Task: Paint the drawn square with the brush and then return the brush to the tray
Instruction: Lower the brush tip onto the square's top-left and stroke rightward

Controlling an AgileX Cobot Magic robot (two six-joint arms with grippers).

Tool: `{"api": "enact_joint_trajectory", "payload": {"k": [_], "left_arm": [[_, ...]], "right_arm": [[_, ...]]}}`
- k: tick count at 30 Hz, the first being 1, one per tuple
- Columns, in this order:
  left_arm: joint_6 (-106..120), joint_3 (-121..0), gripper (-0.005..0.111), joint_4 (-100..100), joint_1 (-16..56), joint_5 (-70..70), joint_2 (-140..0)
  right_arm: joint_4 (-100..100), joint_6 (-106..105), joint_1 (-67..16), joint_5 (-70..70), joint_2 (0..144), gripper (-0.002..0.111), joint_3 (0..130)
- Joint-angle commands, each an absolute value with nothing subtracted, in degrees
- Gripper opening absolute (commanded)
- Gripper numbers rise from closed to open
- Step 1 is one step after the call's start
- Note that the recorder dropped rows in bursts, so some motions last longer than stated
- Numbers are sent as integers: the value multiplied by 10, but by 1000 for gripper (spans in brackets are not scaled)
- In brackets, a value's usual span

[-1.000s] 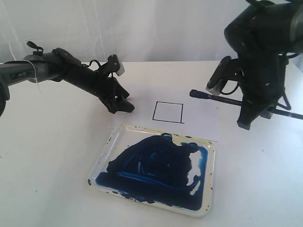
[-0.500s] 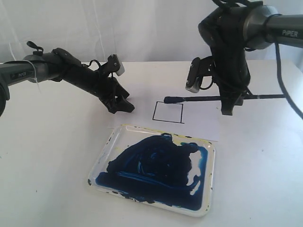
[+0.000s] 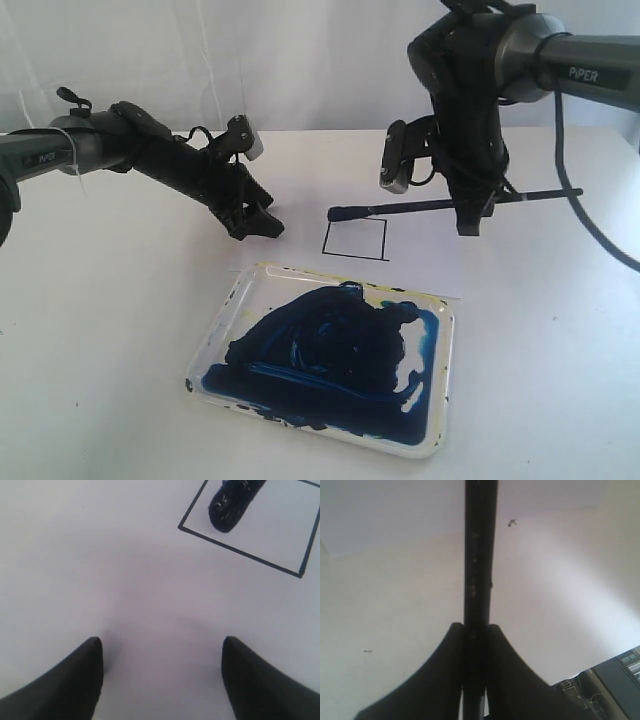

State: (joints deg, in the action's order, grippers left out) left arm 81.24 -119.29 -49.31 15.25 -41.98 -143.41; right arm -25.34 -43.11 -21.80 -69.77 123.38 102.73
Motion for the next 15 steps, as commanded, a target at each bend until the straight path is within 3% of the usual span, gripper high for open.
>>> {"api": "enact_joint_trajectory", "payload": {"k": [1, 15], "left_arm": [[810, -1194, 70, -492, 154, -430, -1436], [810, -1194, 70, -492, 154, -431, -1436]], "right_arm": [[-251, -437, -215, -700, 1245, 0, 1032], [-259, -408, -210, -700, 1245, 0, 1032]]}}
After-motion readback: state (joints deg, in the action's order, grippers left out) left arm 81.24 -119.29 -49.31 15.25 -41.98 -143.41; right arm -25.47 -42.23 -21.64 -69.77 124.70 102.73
